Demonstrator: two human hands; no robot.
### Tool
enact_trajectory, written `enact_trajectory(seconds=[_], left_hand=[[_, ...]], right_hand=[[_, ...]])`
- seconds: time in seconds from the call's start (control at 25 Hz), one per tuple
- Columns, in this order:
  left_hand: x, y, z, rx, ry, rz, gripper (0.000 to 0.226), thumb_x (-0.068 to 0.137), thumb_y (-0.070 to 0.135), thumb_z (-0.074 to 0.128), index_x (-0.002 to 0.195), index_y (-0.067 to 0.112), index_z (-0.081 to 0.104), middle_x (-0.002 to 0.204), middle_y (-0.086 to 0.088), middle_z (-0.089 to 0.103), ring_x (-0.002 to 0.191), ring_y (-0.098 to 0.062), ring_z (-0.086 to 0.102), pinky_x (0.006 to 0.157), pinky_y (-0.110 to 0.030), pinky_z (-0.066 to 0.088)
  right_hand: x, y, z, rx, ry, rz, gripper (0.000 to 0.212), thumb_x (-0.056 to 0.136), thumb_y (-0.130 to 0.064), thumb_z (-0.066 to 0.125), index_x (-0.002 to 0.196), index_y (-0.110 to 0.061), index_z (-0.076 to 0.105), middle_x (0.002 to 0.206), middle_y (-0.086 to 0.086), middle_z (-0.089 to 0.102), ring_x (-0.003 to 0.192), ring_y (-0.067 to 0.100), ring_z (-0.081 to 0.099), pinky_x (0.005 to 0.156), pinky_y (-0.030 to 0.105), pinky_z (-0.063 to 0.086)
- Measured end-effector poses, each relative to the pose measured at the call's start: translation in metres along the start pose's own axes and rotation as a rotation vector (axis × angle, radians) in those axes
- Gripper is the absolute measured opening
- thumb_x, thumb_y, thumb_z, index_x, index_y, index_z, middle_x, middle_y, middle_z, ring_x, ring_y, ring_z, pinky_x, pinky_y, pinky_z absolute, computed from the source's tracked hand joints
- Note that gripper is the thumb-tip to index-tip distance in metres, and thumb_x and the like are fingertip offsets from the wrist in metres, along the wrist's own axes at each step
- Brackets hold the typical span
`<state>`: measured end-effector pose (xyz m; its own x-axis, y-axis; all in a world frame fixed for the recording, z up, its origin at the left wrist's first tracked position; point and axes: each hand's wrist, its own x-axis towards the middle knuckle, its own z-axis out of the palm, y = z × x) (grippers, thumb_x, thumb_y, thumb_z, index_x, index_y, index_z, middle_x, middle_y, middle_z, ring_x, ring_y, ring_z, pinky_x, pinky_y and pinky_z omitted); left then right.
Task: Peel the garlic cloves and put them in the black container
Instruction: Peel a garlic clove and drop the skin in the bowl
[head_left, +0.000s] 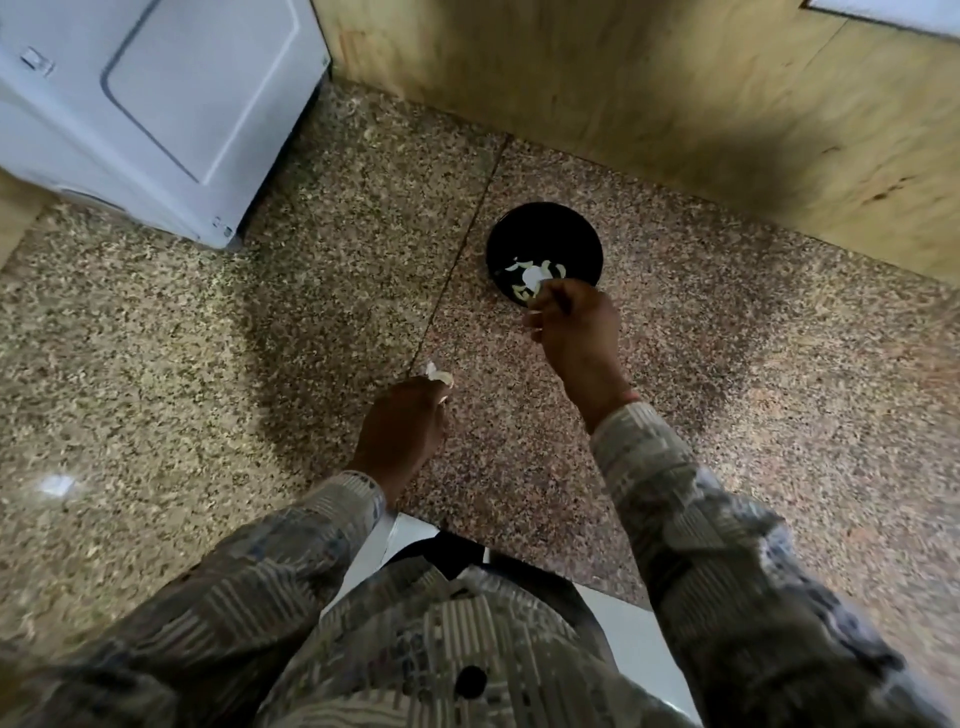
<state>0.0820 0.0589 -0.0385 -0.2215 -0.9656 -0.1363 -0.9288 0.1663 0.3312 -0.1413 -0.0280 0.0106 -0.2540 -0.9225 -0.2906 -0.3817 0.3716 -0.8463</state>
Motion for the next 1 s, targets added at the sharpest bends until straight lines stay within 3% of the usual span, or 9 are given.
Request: enact_trajectory(seconds=[0.12,0.28,0.36,0.44,0.48,0.6,0.72,0.88,1.0], left_hand=[[0.006,-0.005,-0.003,-0.004,0.000,0.018,0.027,0.089,0.012,0.067,0.115,0.017,0.074,0.102,-0.008,0.075,0.094,-0.030,0.071,0.083,-0.041,0.059],[0.004,0.003,-0.009,-0.333,-0.036,-0.016,0.016,0.091,0.015,0.068,0.104,0.020,0.075,0.093,0.002,0.078,0.086,-0.013,0.073,0.080,-0.026,0.055],[0.003,0.015,-0.009,-0.569,-0.107,-0.105,0.016,0.089,0.015,0.072,0.103,0.024,0.072,0.089,0.010,0.077,0.082,-0.002,0.072,0.076,-0.023,0.057],[0.005,0.029,-0.009,-0.595,-0.148,-0.087,0.020,0.090,0.016,0.074,0.108,0.025,0.068,0.093,0.013,0.075,0.084,-0.002,0.070,0.072,-0.018,0.054],[0.006,0.036,-0.007,-0.573,-0.171,-0.064,0.023,0.091,0.016,0.074,0.110,0.024,0.066,0.096,0.012,0.074,0.086,-0.004,0.069,0.070,-0.014,0.050],[0.016,0.053,0.004,-0.596,-0.197,-0.086,0.026,0.091,0.016,0.072,0.115,0.024,0.065,0.105,0.006,0.074,0.092,-0.010,0.069,0.076,-0.018,0.052],[0.027,0.062,0.012,-0.602,-0.228,-0.116,0.023,0.089,0.024,0.074,0.112,0.025,0.073,0.104,0.005,0.077,0.095,-0.011,0.071,0.085,-0.028,0.057],[0.033,0.062,0.013,-0.340,-0.183,0.174,0.010,0.084,0.024,0.078,0.093,0.020,0.080,0.088,0.000,0.075,0.080,-0.014,0.067,0.069,-0.021,0.042],[0.037,0.060,0.014,-0.188,-0.163,0.241,0.006,0.083,0.019,0.071,0.081,0.016,0.076,0.082,-0.005,0.068,0.077,-0.027,0.065,0.065,-0.026,0.037]], right_hand=[[-0.007,-0.004,-0.011,0.040,0.009,0.089,0.021,0.068,-0.042,0.069,0.086,-0.032,0.075,0.085,-0.003,0.078,0.079,0.020,0.078,0.076,0.051,0.064],[-0.053,0.016,-0.011,-0.049,-0.108,0.167,0.014,0.089,-0.019,0.074,0.099,-0.027,0.078,0.092,-0.006,0.079,0.084,0.015,0.076,0.083,0.045,0.064],[-0.076,0.029,-0.009,-0.125,-0.267,0.175,0.019,0.091,-0.021,0.078,0.109,-0.027,0.078,0.100,-0.007,0.078,0.085,0.008,0.073,0.085,0.032,0.063],[-0.090,0.041,-0.003,-0.193,-0.375,0.111,0.022,0.091,-0.021,0.079,0.112,-0.021,0.078,0.100,-0.006,0.077,0.077,-0.004,0.067,0.077,0.013,0.056],[-0.093,0.044,-0.001,-0.231,-0.371,0.074,0.018,0.091,-0.020,0.078,0.109,-0.020,0.080,0.096,-0.005,0.078,0.074,-0.006,0.065,0.072,0.010,0.053],[-0.090,0.052,0.000,-0.253,-0.253,0.129,0.007,0.091,-0.019,0.076,0.092,-0.024,0.082,0.082,-0.005,0.078,0.073,0.008,0.072,0.076,0.030,0.062],[-0.077,0.061,0.003,-0.162,-0.118,0.361,0.006,0.082,-0.024,0.080,0.076,-0.023,0.080,0.069,-0.002,0.076,0.071,0.017,0.075,0.074,0.043,0.065],[-0.067,0.069,0.007,-0.255,-0.107,0.453,0.020,0.082,-0.037,0.082,0.075,-0.018,0.079,0.067,-0.002,0.075,0.070,0.015,0.074,0.074,0.040,0.065],[-0.064,0.072,0.002,-0.298,-0.134,0.401,0.019,0.084,-0.043,0.080,0.082,-0.023,0.079,0.078,-0.004,0.075,0.074,0.014,0.072,0.076,0.036,0.064]])
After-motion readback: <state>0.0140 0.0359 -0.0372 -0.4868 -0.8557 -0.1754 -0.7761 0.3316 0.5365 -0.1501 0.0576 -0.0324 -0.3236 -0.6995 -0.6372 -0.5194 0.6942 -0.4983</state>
